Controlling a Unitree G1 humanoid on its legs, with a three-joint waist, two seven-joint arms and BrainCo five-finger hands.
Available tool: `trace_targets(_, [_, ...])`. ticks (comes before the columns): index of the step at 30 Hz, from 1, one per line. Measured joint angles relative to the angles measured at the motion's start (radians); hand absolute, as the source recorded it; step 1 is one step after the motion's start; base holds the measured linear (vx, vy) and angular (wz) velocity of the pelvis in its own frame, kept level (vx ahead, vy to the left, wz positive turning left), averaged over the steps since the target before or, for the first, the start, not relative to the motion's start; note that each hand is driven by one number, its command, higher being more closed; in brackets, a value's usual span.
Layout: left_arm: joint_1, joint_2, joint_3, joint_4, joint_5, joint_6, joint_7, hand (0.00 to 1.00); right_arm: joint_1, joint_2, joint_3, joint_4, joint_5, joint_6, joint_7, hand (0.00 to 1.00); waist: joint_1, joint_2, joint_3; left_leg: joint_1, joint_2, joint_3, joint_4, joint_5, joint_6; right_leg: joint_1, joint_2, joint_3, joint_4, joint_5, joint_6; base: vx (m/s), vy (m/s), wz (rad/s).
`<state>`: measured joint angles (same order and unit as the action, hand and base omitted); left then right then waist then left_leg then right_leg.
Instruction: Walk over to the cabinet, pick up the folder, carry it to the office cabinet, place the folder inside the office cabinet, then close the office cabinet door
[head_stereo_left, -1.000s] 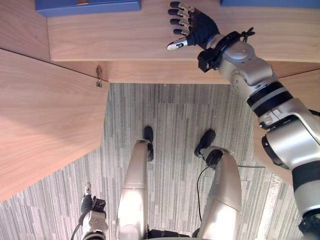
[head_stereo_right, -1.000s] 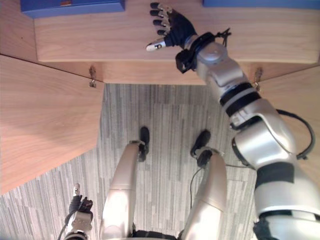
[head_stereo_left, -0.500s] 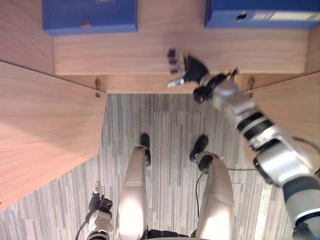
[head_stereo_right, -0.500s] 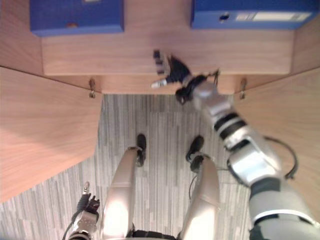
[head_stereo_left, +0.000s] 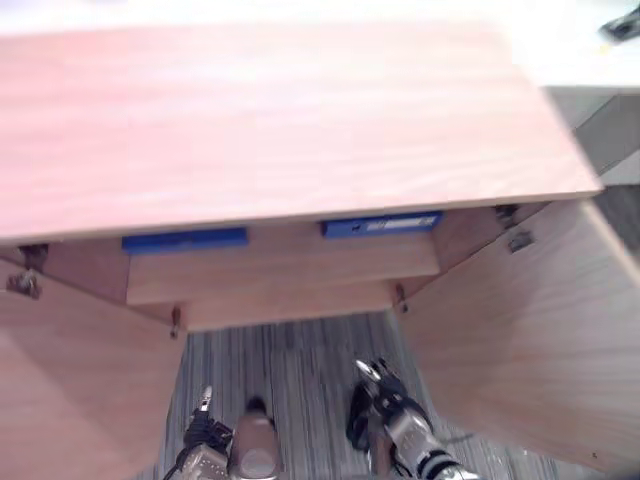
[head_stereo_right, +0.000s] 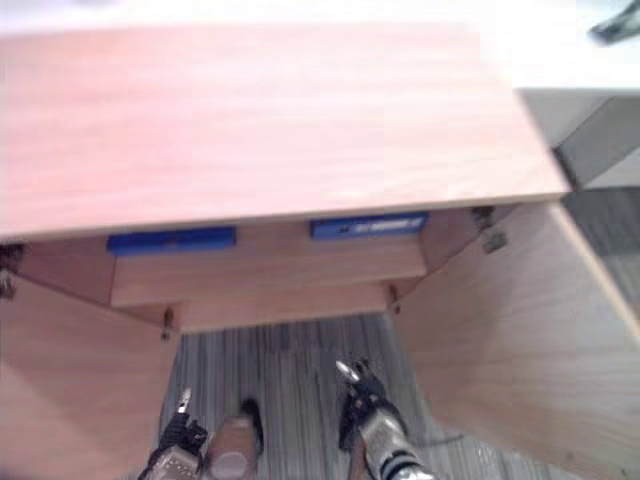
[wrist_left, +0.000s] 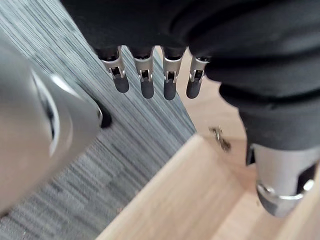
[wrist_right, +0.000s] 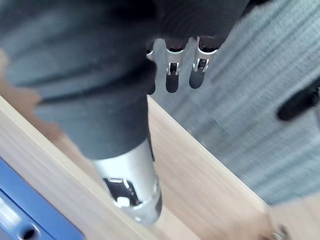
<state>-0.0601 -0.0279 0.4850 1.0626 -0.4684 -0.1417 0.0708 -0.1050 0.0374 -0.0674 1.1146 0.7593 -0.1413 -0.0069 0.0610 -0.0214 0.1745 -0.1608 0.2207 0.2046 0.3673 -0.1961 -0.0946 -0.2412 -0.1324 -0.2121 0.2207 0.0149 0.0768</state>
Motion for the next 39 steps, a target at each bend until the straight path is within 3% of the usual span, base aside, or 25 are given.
trace_targets(3, [-0.005,-0.019,-0.034,0.012,-0.003,0.013,-0.017,0.00,0.070,0.000,-0.184,0.027,-0.082,0.006,-0.031,0.00,-0.019,-0.007,-0.083,0.113,-0.013,0.049,-0.119,0.037,-0.006,0.087,0.015,0.025,-0.114,0.046,0.003,0.05,0.034,-0.30])
trace_targets(6, [0.001,-0.037,-0.050,0.046,0.001,0.022,-0.041,0.00,0.110,-0.008,-0.309,0.033,-0.179,0.042,-0.041,0.00,-0.031,-0.001,-0.140,0.211,-0.028,0.089,-0.225,0.075,-0.012,0.139,0.027,0.047,-0.175,0.069,0.003,0.05,0.008,-0.26])
trace_targets(9, [0.024,-0.033,-0.091,0.053,-0.014,0.029,-0.055,0.00,0.114,-0.017,-0.344,0.035,-0.195,0.058,-0.041,0.00,-0.034,0.009,-0.153,0.277,-0.031,0.141,-0.270,0.083,-0.018,0.161,0.040,0.088,-0.182,0.074,0.003,0.04,0.013,-0.43])
trace_targets(12, [0.089,-0.008,-0.297,-0.046,-0.131,0.028,-0.079,0.00,0.123,-0.025,-0.343,0.025,-0.191,0.069,-0.040,0.00,-0.046,0.015,-0.156,0.311,-0.049,0.184,-0.278,0.079,-0.013,0.163,0.040,0.137,-0.176,0.083,0.008,0.00,0.042,-0.45])
trace_targets(15, [0.132,-0.027,-0.288,-0.079,-0.175,0.014,-0.135,0.00,0.136,-0.032,-0.308,0.009,-0.189,0.066,-0.040,0.00,-0.046,0.017,-0.136,0.360,-0.057,0.244,-0.271,0.067,-0.005,0.159,0.043,0.159,-0.133,0.083,0.008,-0.06,0.046,-0.51])
trace_targets(16, [0.132,-0.026,-0.271,-0.080,-0.173,0.015,-0.155,0.00,0.138,-0.034,-0.284,-0.005,-0.188,0.064,-0.040,0.00,-0.045,0.020,-0.120,0.374,-0.052,0.274,-0.256,0.057,0.004,0.154,0.036,0.134,-0.116,0.082,-0.001,-0.17,0.016,-0.57])
trace_targets(17, [0.133,-0.025,-0.255,-0.080,-0.169,0.017,-0.169,0.00,0.142,-0.031,-0.289,-0.020,-0.184,0.063,-0.040,0.00,-0.047,0.022,-0.111,0.376,-0.050,0.294,-0.242,0.048,0.012,0.151,0.015,0.073,-0.097,0.040,-0.031,-0.16,-0.008,-0.47])
trace_targets(19, [0.142,-0.030,-0.223,-0.080,-0.156,0.023,-0.182,0.00,0.155,-0.033,-0.320,-0.029,-0.182,0.057,-0.039,0.00,-0.051,0.037,-0.120,0.376,-0.032,0.330,-0.238,0.046,0.014,0.121,-0.061,-0.143,0.026,-0.043,-0.093,-0.10,0.000,-0.46])
trace_targets(20, [0.144,-0.027,-0.202,-0.080,-0.153,0.023,-0.185,0.00,0.159,-0.029,-0.350,-0.033,-0.182,0.056,-0.038,0.00,-0.053,0.034,-0.118,0.381,-0.024,0.346,-0.236,0.048,0.008,0.111,-0.095,-0.201,0.102,-0.055,-0.099,-0.02,-0.063,-0.74])
trace_targets(21, [0.157,-0.012,-0.173,-0.074,-0.151,0.025,-0.186,0.00,0.194,-0.020,-0.421,-0.033,-0.182,0.057,-0.038,0.00,-0.051,0.027,-0.120,0.401,-0.010,0.377,-0.236,0.046,-0.015,0.148,-0.133,-0.275,0.196,-0.105,-0.081,0.08,-0.262,-0.97])
trace_targets(22, [0.161,-0.005,-0.145,-0.019,-0.151,0.032,-0.185,0.00,0.211,-0.018,-0.514,-0.010,-0.182,0.061,-0.039,0.00,-0.062,0.041,-0.115,0.414,-0.003,0.379,-0.264,0.050,-0.009,0.153,-0.073,-0.270,0.138,-0.120,-0.051,0.11,-0.295,-1.02])
trace_targets(23, [0.162,-0.005,-0.145,-0.008,-0.151,0.036,-0.185,0.00,0.225,-0.026,-0.545,0.011,-0.183,0.063,-0.043,0.00,-0.061,0.054,-0.110,0.425,-0.005,0.341,-0.295,0.053,-0.005,0.153,-0.044,-0.246,0.121,-0.118,-0.056,0.10,-0.275,-0.93])
trace_targets(26, [0.162,0.008,-0.144,0.012,-0.151,0.035,-0.179,0.00,0.236,-0.036,-0.589,0.043,-0.182,0.066,-0.044,0.00,-0.068,0.050,-0.106,0.444,0.000,0.319,-0.309,0.061,0.009,0.141,0.003,-0.202,0.116,-0.127,-0.070,0.03,-0.089,-0.54])
trace_targets(34, [0.153,0.013,-0.097,0.036,-0.152,0.033,-0.150,0.00,0.210,-0.033,-0.597,0.079,-0.151,0.064,-0.042,0.00,-0.075,0.041,-0.100,0.458,-0.003,0.353,-0.233,0.078,-0.005,0.161,0.036,-0.114,0.051,-0.079,-0.066,0.02,0.007,-0.36])
trace_targets(35, [0.154,0.016,-0.087,0.036,-0.152,0.031,-0.142,0.00,0.200,-0.033,-0.579,0.079,-0.150,0.064,-0.042,0.00,-0.073,0.030,-0.093,0.451,-0.002,0.354,-0.203,0.076,-0.004,0.161,0.041,-0.093,0.036,-0.069,-0.068,-0.01,0.023,-0.61])
trace_targets(36, [0.155,0.023,-0.075,0.036,-0.154,0.024,-0.136,0.00,0.189,-0.032,-0.546,0.079,-0.150,0.063,-0.042,0.00,-0.069,0.020,-0.094,0.424,0.002,0.326,-0.140,0.073,0.001,0.157,0.046,-0.061,0.011,-0.055,-0.071,-0.04,-0.004,-0.79])
trace_targets(37, [0.160,0.032,-0.072,0.034,-0.157,0.016,-0.131,0.00,0.177,-0.037,-0.492,0.080,-0.150,0.058,-0.043,0.00,-0.061,0.003,-0.088,0.376,-0.004,0.216,-0.063,0.028,0.028,0.153,0.048,-0.026,-0.020,-0.043,-0.085,-0.05,-0.011,-0.81])
trace_targets(38, [0.163,0.029,-0.072,0.031,-0.157,0.013,-0.129,0.00,0.173,-0.043,-0.473,0.081,-0.150,0.055,-0.044,0.00,-0.054,0.008,-0.088,0.360,-0.029,0.123,-0.055,-0.005,0.027,0.152,0.058,-0.002,-0.040,-0.031,-0.081,-0.08,0.026,-1.01])
trace_targets(39, [0.168,0.020,-0.072,0.030,-0.158,0.010,-0.126,0.00,0.157,-0.058,-0.442,0.097,-0.150,0.048,-0.044,0.00,-0.045,0.021,-0.089,0.327,-0.079,-0.054,-0.052,-0.053,0.027,0.149,0.081,0.043,-0.076,-0.009,-0.073,-0.12,0.117,-1.07])
